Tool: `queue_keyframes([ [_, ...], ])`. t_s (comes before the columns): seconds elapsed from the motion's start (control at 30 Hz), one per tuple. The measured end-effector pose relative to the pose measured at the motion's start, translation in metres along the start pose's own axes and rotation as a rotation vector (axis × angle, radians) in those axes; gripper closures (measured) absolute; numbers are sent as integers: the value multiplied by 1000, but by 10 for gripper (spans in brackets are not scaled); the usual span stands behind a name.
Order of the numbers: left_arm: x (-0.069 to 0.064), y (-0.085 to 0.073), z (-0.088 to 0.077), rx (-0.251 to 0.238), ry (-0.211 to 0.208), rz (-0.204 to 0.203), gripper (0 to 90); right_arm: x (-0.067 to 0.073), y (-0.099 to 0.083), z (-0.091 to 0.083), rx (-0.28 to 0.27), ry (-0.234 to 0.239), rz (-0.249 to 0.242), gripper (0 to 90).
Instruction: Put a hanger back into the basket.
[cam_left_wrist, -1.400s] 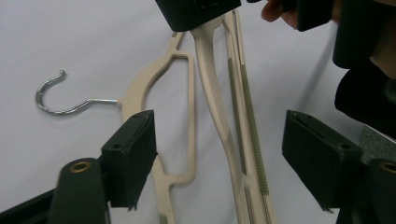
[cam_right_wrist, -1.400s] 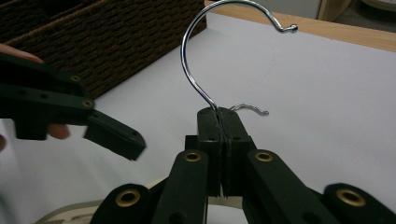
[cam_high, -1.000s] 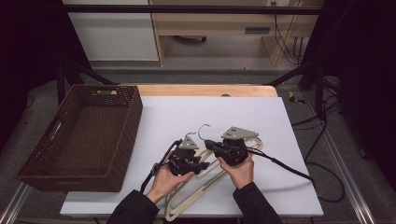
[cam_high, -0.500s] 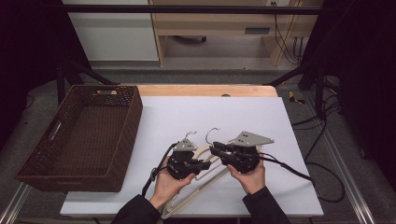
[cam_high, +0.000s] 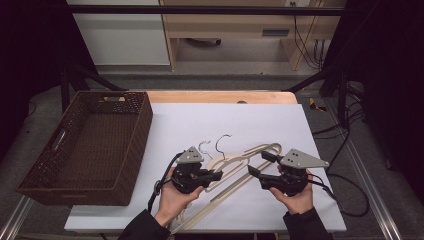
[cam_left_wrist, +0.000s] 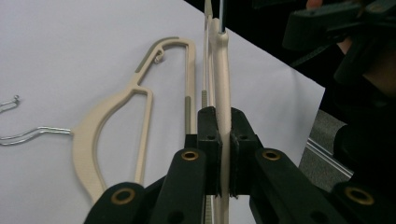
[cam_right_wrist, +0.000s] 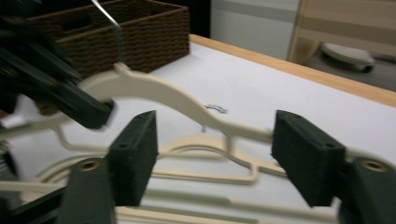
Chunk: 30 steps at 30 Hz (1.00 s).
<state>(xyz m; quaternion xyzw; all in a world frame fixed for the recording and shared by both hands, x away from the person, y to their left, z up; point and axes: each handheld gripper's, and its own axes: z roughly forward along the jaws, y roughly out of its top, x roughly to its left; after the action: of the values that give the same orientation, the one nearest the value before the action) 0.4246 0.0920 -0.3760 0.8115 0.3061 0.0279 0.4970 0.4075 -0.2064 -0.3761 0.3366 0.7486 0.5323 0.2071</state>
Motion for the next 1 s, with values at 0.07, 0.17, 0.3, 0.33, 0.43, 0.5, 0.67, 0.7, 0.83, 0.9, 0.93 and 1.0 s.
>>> queue_keyframes([
  [0.07, 2, 3, -11, -21, 17, 4, 857, -8, -3, -5, 24, -42, -1, 195],
  [0.17, 6, 4, -22, -41, 34, -1, 857, -15, -5, -11, 27, -52, 18, 133],
  [0.3, 13, 6, -36, -58, 66, -3, 857, -22, -7, -16, 22, -81, 23, 89],
  [0.33, 13, 7, -38, -61, 71, -3, 857, -25, -8, -17, 20, -80, 31, 77],
  [0.43, 17, 10, -49, -78, 79, -1, 857, -30, -11, -18, 15, -86, 50, 72],
  [0.5, 18, 11, -53, -85, 78, -1, 857, -33, -13, -18, 19, -91, 52, 71],
  [0.67, 19, 23, -76, -114, 96, 20, 858, -41, -19, -16, 38, -113, 74, 69],
  [0.7, 19, 23, -76, -114, 96, 20, 858, -41, -19, -16, 38, -113, 74, 69],
  [0.83, 23, 39, -95, -114, 118, 46, 858, -41, -20, -14, 57, -123, 54, 63],
  [0.9, 25, 42, -99, -115, 117, 53, 858, -41, -20, -14, 55, -122, 53, 63],
  [0.93, 28, 46, -103, -118, 120, 56, 857, -41, -20, -15, 52, -124, 55, 61],
  [1.0, 34, 51, -111, -121, 112, 76, 857, -41, -20, -16, 44, -119, 61, 61],
])
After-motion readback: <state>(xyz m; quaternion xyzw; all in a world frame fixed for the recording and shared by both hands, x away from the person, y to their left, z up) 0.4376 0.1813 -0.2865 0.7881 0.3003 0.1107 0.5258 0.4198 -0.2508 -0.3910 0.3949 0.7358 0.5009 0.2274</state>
